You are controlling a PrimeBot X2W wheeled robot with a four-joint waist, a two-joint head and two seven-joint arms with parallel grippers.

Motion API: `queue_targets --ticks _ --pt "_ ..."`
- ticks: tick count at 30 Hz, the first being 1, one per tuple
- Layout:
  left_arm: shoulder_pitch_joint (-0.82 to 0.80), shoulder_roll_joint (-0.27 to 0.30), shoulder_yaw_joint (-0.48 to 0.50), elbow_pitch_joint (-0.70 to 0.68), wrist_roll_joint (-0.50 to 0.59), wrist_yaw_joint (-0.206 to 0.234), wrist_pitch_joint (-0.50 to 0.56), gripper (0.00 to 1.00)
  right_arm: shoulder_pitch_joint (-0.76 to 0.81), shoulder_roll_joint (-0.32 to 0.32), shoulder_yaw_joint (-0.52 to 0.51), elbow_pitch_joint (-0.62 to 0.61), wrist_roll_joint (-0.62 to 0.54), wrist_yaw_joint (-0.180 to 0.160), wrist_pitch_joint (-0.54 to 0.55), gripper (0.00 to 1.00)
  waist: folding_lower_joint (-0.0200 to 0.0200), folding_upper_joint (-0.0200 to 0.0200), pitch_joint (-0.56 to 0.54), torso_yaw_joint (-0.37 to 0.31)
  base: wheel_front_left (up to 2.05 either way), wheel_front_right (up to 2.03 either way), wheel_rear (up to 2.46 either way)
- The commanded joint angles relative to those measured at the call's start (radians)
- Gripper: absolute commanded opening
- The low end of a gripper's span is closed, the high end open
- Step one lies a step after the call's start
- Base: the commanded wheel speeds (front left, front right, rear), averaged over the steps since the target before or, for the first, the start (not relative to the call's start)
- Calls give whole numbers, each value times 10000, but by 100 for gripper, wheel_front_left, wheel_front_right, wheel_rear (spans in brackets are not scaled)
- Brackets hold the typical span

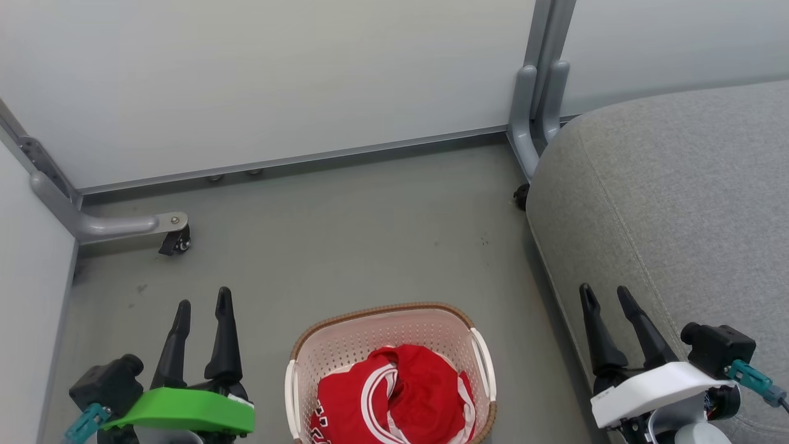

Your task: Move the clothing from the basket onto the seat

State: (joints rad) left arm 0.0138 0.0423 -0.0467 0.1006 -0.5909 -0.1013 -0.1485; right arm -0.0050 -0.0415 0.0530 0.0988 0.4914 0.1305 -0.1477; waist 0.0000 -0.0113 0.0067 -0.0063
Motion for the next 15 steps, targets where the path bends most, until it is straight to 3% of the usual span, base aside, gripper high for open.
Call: queue_targets --ticks 1,15 --pt "82 78 -30 -45 334 -31 -91 100 72 -68 47 -143 -311 5 -100 100 0 65 -15 -1 0 0 0" --pt "300 91 -236 -118 1590 -70 -426 100 247 -80 243 -346 -1708 4 -442 100 0 78 -32 4 0 0 0"
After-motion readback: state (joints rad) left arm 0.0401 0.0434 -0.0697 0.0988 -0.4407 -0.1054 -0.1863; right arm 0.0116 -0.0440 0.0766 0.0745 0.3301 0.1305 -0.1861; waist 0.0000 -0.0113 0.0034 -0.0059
